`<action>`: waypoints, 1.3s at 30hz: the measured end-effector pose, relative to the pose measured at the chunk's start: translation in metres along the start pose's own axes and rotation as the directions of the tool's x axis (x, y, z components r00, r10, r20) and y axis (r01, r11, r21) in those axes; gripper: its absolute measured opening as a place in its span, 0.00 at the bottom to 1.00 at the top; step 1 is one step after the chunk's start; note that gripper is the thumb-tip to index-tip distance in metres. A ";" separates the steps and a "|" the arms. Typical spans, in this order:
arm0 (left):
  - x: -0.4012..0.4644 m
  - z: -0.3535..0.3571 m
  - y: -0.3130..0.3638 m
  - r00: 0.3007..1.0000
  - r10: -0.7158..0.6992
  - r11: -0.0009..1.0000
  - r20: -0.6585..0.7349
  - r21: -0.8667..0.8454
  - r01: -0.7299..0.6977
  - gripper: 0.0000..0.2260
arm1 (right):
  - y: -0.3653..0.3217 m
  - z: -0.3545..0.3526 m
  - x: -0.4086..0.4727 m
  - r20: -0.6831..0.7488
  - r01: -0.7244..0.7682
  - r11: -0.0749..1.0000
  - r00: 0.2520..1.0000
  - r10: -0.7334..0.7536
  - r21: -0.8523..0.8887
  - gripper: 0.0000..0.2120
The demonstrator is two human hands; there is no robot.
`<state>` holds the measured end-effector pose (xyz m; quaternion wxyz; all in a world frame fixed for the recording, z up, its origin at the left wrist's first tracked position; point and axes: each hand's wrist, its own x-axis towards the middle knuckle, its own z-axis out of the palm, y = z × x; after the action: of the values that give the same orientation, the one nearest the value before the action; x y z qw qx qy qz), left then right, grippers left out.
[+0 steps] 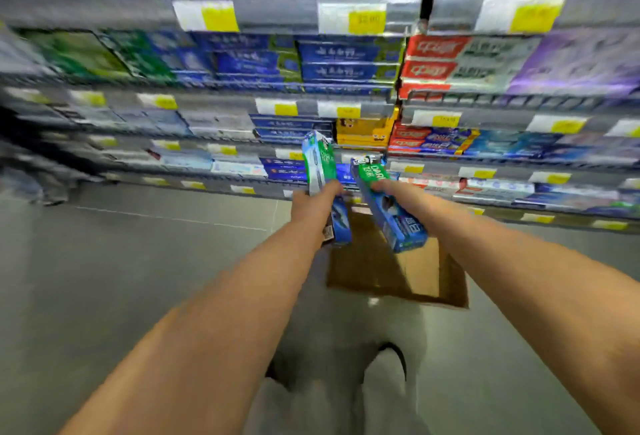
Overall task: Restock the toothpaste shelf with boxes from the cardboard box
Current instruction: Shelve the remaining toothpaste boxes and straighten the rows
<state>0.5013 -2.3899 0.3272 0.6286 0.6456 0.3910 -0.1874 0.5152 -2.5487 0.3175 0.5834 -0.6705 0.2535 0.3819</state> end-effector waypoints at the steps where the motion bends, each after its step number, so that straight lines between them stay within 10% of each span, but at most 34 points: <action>1: -0.010 -0.018 0.017 0.999 0.032 0.998 -0.015 -0.050 -0.033 0.26 | -0.020 0.011 -0.015 0.028 0.050 0.998 0.998 -0.049 -0.036 0.11; 7: -0.042 -0.139 0.105 0.993 0.120 0.958 0.017 -0.265 -0.111 0.42 | -0.118 0.106 -0.084 -0.018 0.271 0.943 0.960 -0.279 -0.192 0.22; 10: -0.064 -0.214 0.145 0.985 0.168 0.911 0.039 -0.387 -0.141 0.31 | -0.154 0.167 -0.103 -0.057 0.344 0.895 0.926 -0.374 -0.286 0.32; 18: -0.083 -0.397 0.223 0.929 0.368 0.854 0.036 -0.407 -0.323 0.46 | -0.253 0.320 -0.156 0.036 0.565 0.749 0.806 -0.591 -0.347 0.14; 22: -0.084 -0.447 0.260 0.906 0.423 0.797 -0.033 -0.462 -0.389 0.16 | -0.297 0.364 -0.170 0.041 0.628 0.597 0.706 -0.707 -0.499 0.27; 34: -0.032 -0.510 0.365 0.822 0.568 0.643 -0.033 -0.606 -0.468 0.12 | -0.428 0.445 -0.167 0.275 0.301 -0.180 0.312 -0.909 -0.936 0.29; 39: 0.002 -0.538 0.401 0.823 0.568 0.581 -0.025 -0.695 -0.423 0.13 | -0.472 0.476 -0.147 0.348 0.201 -0.311 0.189 -0.918 -0.929 0.26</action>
<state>0.6644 -1.8351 0.6676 0.8806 0.4339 0.1692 0.0872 0.6976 -2.0098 0.7008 0.0353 -0.9362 -0.2929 -0.1911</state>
